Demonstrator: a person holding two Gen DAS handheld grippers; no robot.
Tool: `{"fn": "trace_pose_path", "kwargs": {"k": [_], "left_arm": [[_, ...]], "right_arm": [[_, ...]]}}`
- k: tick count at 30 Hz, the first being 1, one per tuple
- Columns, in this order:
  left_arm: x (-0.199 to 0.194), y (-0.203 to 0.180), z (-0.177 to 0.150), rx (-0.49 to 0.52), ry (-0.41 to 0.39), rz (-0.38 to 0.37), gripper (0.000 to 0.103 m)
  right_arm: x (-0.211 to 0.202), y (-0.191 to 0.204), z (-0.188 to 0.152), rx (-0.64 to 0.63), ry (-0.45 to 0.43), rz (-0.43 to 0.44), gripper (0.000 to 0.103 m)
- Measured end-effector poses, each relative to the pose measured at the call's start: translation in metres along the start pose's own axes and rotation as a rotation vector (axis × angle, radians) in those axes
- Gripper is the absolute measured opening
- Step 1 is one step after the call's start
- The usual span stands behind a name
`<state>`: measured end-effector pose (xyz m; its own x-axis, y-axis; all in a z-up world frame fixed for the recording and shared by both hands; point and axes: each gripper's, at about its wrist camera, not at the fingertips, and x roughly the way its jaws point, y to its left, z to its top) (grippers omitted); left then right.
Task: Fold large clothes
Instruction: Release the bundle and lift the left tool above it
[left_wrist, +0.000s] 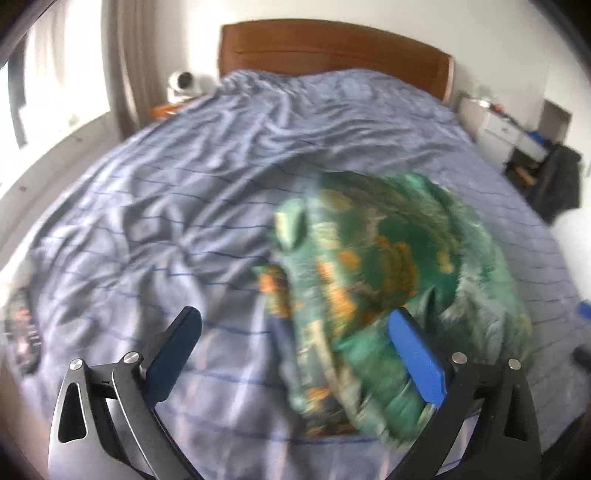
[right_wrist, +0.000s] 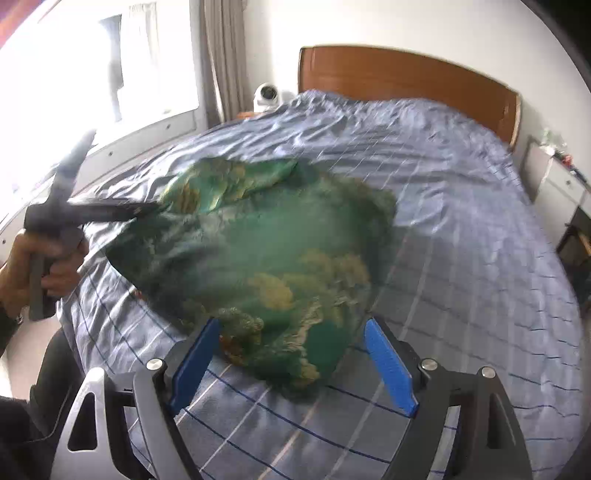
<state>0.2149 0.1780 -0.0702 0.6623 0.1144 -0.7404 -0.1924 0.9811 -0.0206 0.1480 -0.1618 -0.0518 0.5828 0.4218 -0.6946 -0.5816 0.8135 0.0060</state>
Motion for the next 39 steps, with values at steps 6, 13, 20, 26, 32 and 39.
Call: {"fn": "trace_pose_path", "kwargs": {"k": [6, 13, 20, 26, 32, 39], "left_arm": [[-0.013, 0.013, -0.021, -0.043, 0.077, 0.050, 0.102], [-0.042, 0.030, -0.034, -0.207, -0.051, -0.055, 0.102], [-0.031, 0.020, -0.041, -0.102, 0.067, -0.051, 0.102], [-0.041, 0.045, -0.017, -0.172, 0.062, -0.170, 0.102], [-0.004, 0.030, 0.043, -0.173, 0.149, -0.459, 0.102], [0.102, 0.017, 0.031, -0.144, 0.373, -0.328, 0.102]], "right_arm": [[-0.031, -0.011, -0.006, 0.045, -0.072, -0.073, 0.083], [-0.038, -0.014, -0.019, 0.036, -0.090, -0.142, 0.083], [-0.040, -0.023, -0.023, 0.099, -0.107, -0.091, 0.083], [-0.038, -0.022, -0.024, 0.104, -0.105, -0.060, 0.083], [-0.031, -0.024, -0.025, 0.154, -0.084, 0.023, 0.083], [-0.022, -0.034, -0.007, 0.190, -0.086, 0.097, 0.083]]}}
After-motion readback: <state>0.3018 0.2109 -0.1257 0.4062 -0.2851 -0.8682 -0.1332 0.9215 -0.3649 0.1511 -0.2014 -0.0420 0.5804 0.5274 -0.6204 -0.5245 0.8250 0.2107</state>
